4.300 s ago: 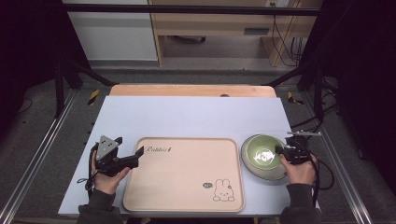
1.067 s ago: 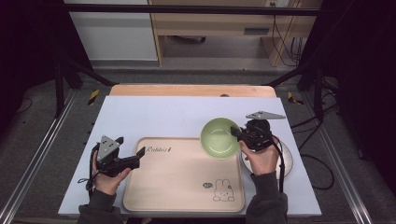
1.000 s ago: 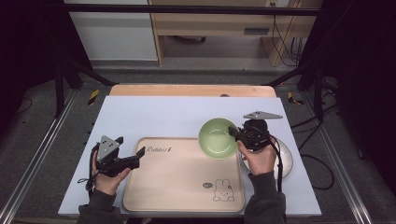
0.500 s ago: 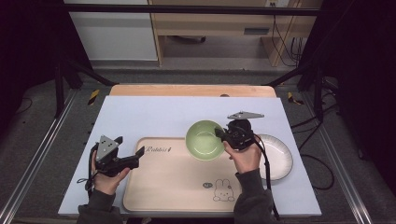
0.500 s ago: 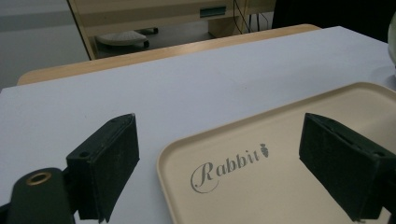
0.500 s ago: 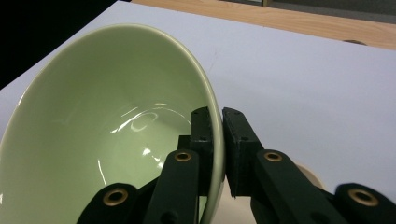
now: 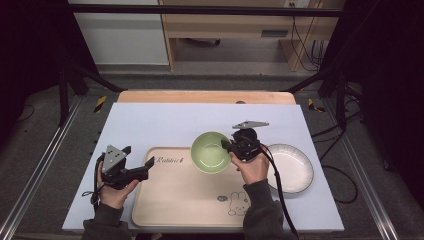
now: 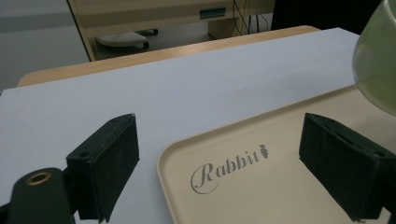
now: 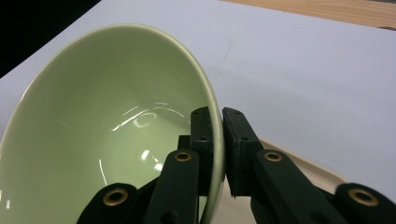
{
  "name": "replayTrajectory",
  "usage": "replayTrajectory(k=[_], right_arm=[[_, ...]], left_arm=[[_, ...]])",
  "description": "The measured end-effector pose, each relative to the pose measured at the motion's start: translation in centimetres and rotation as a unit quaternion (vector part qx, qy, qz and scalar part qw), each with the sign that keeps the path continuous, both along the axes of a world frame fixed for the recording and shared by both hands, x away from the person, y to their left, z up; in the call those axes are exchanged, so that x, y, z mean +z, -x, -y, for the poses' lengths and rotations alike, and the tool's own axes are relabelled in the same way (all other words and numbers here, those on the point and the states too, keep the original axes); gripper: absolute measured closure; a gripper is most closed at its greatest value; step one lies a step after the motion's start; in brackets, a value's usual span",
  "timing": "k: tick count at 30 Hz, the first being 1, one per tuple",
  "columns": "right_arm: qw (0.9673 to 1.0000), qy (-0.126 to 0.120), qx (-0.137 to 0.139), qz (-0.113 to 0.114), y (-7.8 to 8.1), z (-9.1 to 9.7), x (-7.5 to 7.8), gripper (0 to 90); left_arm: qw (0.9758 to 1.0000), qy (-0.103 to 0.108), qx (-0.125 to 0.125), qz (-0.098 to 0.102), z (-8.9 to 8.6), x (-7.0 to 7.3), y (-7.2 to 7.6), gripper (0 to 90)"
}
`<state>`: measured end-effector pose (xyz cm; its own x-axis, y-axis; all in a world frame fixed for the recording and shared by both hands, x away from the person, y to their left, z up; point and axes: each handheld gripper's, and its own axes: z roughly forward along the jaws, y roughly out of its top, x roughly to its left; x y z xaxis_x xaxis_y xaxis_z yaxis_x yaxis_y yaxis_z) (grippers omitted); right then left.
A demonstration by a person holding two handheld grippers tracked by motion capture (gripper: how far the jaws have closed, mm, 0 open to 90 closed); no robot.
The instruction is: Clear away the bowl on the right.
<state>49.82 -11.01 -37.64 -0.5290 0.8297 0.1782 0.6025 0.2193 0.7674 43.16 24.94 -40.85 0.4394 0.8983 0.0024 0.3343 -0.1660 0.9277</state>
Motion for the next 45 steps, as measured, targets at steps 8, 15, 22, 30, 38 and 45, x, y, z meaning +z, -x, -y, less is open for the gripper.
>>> replayTrajectory(k=[8,15,22,30,38,45], right_arm=[[0.9999,0.006,0.005,-0.008,-0.6,-1.0,-1.0,83.2],[0.9998,0.01,0.008,-0.016,-1.0,-1.8,-1.9,83.2],[0.9996,0.012,0.01,-0.025,-1.6,-2.4,-2.9,83.2],[0.9992,0.011,0.013,-0.037,-2.0,-3.1,-3.8,83.1],[0.9986,0.009,0.009,-0.051,-2.3,-3.4,-4.7,83.1],[0.9978,0.017,0.004,-0.064,-2.6,-3.5,-5.7,83.1]], left_arm=[[1.0,0.0,0.001,0.0,-0.1,0.0,0.0,11.7],[1.0,0.001,0.002,-0.001,-0.1,0.0,0.0,11.7],[1.0,0.0,0.002,0.0,-0.1,0.0,0.0,11.7],[1.0,0.001,0.003,0.0,-0.2,0.0,0.0,11.7],[1.0,0.0,0.003,-0.001,-0.2,0.0,-0.1,11.7],[1.0,0.0,0.003,-0.001,-0.2,-0.1,-0.1,11.7]])
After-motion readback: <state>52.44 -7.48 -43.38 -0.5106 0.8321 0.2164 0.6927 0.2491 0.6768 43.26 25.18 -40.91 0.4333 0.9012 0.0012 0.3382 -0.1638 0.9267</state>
